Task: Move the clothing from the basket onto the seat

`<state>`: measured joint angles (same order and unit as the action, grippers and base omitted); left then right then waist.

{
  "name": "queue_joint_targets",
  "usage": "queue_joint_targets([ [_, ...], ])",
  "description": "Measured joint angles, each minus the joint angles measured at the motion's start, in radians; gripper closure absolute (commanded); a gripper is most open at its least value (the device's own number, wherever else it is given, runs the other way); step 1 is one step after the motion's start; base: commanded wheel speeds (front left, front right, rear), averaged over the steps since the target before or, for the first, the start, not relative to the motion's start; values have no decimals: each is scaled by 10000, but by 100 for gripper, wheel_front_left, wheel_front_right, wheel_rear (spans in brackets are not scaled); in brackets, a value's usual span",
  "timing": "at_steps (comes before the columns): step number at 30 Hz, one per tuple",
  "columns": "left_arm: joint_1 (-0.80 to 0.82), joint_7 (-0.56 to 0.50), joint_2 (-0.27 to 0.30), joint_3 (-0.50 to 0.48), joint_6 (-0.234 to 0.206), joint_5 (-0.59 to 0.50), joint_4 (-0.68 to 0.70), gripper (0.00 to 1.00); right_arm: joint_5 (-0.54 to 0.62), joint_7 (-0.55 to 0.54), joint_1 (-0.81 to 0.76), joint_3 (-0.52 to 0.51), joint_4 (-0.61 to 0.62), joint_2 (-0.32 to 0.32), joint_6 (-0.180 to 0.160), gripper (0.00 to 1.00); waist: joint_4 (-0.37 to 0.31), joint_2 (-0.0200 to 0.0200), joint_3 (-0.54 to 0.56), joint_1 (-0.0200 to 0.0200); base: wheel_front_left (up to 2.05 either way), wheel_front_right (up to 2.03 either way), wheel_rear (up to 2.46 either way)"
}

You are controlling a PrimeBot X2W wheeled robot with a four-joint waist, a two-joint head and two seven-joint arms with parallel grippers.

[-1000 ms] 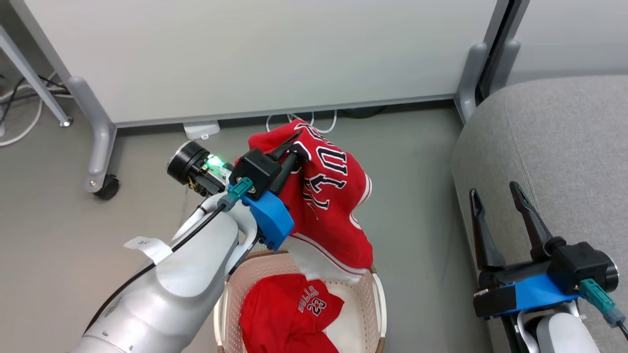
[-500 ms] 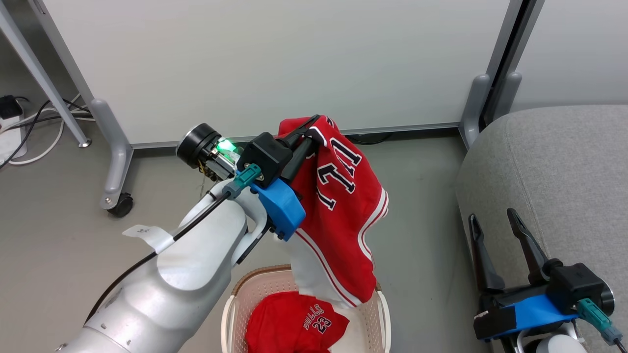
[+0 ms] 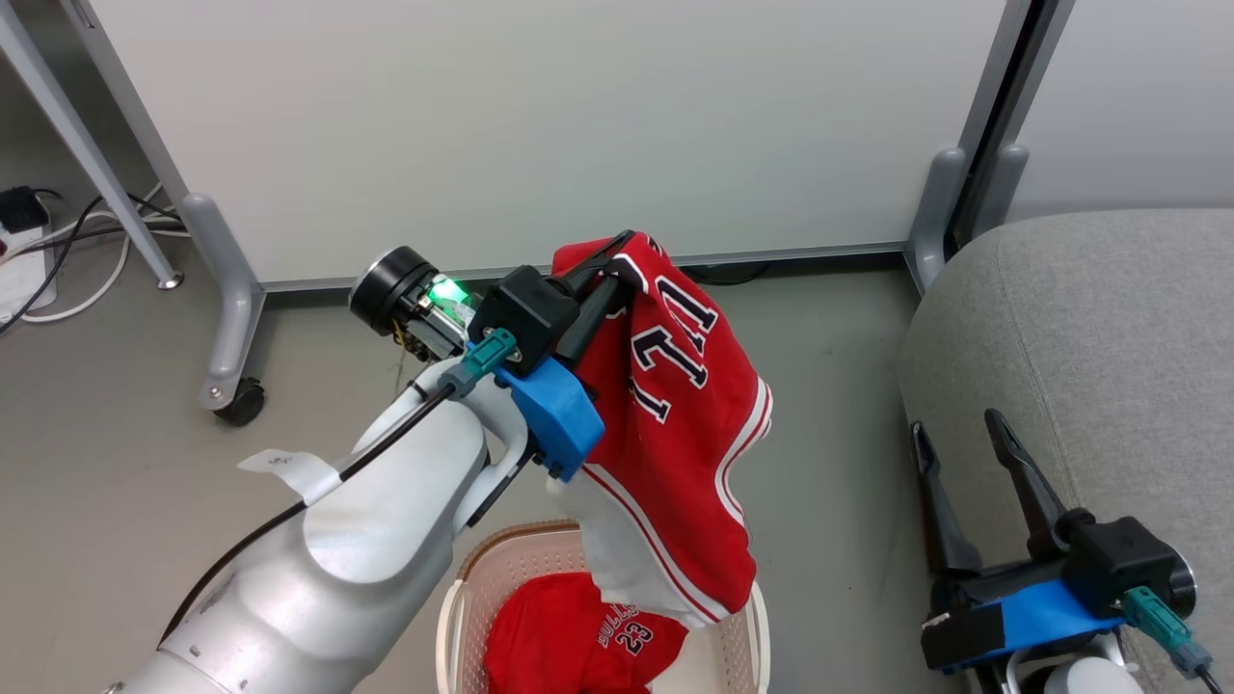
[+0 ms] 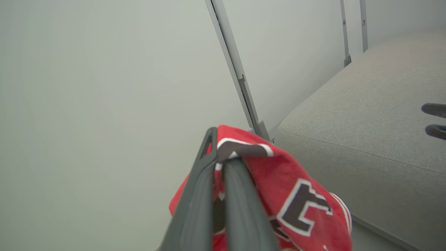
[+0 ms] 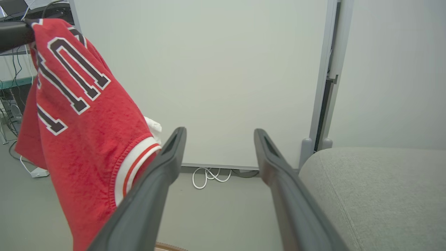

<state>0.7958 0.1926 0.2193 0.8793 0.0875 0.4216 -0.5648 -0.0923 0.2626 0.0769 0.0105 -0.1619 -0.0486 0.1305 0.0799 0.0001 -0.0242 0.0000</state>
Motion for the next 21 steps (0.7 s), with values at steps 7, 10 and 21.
queue_joint_targets([
  [7,2,-61,35,50,-29,19,121,100,73,0,502,830,167,-4,0,0,61,0,-94,0,0,0,0],
  [10,11,-67,36,79,-35,29,157,100,96,0,913,1507,173,4,0,0,89,0,-153,0,0,0,0],
  [21,291,-61,-96,196,-75,27,226,100,17,2,2718,3093,-472,2,0,0,325,0,-575,1,0,0,0],
])
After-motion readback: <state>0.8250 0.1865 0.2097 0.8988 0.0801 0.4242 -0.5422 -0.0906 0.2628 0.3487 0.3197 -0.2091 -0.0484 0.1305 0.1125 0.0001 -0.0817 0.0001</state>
